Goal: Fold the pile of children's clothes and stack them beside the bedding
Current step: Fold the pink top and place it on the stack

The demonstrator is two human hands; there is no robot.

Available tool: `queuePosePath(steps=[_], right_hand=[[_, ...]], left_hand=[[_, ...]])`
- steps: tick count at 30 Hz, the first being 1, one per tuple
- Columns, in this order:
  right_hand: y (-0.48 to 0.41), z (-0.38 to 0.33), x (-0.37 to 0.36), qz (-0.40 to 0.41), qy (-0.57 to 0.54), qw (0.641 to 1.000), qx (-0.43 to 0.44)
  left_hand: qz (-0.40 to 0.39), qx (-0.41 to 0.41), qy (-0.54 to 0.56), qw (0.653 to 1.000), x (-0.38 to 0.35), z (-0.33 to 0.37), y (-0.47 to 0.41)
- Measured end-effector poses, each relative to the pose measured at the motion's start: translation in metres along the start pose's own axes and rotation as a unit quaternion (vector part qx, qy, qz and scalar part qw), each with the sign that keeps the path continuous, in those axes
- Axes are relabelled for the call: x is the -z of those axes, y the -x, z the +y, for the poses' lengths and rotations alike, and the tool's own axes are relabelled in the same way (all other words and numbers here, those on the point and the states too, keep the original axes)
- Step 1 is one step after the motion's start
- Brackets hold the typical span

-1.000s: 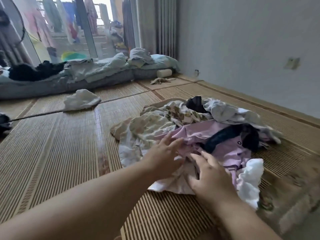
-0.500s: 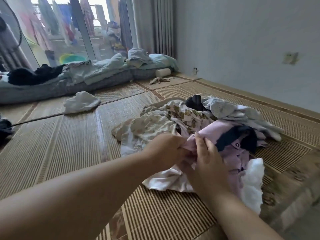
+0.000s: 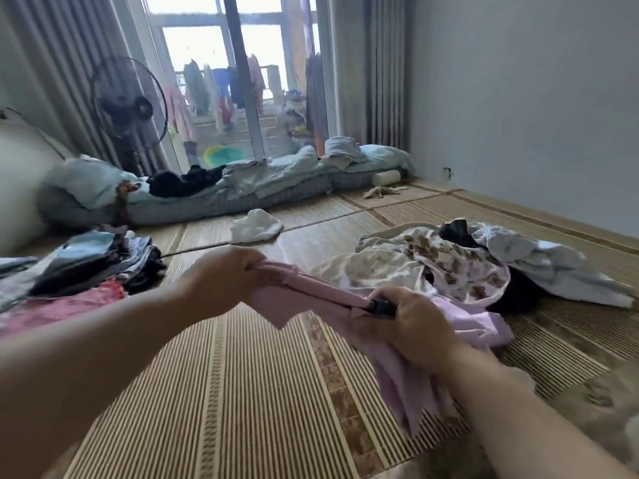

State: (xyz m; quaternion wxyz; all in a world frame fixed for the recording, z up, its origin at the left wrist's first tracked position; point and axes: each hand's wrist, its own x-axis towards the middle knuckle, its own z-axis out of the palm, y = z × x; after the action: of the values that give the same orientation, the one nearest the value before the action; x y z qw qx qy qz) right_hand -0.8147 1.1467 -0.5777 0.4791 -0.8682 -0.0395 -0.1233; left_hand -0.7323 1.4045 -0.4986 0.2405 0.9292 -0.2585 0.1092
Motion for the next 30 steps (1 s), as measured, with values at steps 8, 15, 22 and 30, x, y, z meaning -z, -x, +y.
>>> queuePosePath(steps=[8, 15, 22, 30], right_hand=[[-0.012, -0.012, -0.081, -0.177, 0.083, 0.981, 0.0], [-0.002, 0.01, -0.094, -0.322, 0.283, 0.904, 0.007], [-0.009, 0.006, -0.099, -0.297, 0.375, 0.877, 0.049], [-0.026, -0.017, -0.078, -0.14, -0.062, 0.986, -0.06]], left_hand=[[-0.093, 0.165, -0.161, 0.968, 0.019, -0.106, 0.075], [-0.231, 0.224, -0.078, 0.944, -0.065, -0.101, 0.116], [-0.244, 0.192, -0.172, 0.935, -0.114, -0.049, 0.112], [-0.078, 0.235, 0.175, 0.953, -0.056, -0.054, 0.091]])
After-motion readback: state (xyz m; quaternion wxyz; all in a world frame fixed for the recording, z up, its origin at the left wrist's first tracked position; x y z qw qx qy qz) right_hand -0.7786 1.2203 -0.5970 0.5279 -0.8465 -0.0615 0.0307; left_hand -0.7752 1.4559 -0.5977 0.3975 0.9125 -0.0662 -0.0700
